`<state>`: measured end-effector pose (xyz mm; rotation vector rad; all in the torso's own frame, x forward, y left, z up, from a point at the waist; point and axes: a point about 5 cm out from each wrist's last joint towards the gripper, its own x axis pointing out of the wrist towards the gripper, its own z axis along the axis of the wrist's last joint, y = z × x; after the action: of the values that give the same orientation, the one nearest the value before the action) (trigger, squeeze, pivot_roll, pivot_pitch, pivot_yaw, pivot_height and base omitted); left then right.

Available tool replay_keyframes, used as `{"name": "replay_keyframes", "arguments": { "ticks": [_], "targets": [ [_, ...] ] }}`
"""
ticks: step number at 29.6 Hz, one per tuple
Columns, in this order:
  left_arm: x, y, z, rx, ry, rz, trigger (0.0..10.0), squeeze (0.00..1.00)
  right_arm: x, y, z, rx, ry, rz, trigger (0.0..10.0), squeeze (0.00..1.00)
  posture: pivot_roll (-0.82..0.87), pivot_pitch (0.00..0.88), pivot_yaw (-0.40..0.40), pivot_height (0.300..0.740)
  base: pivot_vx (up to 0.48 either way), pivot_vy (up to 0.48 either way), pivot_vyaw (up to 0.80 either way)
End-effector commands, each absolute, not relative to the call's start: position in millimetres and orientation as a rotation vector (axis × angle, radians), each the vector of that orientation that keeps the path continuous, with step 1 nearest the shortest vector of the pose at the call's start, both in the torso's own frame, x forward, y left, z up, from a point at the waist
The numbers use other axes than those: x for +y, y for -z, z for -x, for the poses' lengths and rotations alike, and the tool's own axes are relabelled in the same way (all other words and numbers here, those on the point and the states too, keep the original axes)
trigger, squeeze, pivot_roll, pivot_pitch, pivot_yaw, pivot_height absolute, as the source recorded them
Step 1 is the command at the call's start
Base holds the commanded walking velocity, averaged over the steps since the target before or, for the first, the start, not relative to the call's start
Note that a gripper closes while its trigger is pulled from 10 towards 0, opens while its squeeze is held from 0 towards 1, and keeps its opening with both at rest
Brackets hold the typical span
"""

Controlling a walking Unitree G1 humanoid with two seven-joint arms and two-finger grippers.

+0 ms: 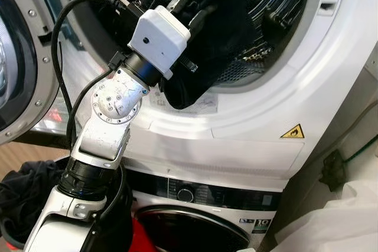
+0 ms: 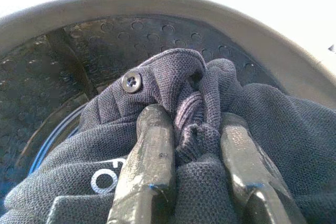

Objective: Clothes washing

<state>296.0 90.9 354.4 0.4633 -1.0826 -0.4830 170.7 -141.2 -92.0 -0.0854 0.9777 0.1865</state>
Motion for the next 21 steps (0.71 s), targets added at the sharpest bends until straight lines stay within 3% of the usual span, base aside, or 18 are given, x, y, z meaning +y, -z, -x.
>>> {"name": "replay_keyframes", "arguments": {
  "ticks": [1,21],
  "targets": [
    [92.5,-365.3,-290.7,-1.134,0.482,-0.461,10.0,0.00,-138.3,92.8,-168.9,0.983,-0.185,0.070,10.0,0.00,0.09,0.000,0.088,0.740,0.394,0.000,0.00],
    [86.9,-365.7,-287.6,-1.135,0.530,-0.443,10.0,0.00,-137.9,93.9,-166.3,0.988,-0.183,0.066,10.0,0.00,0.08,0.000,0.091,0.740,0.397,0.000,0.00]
  ]
}}
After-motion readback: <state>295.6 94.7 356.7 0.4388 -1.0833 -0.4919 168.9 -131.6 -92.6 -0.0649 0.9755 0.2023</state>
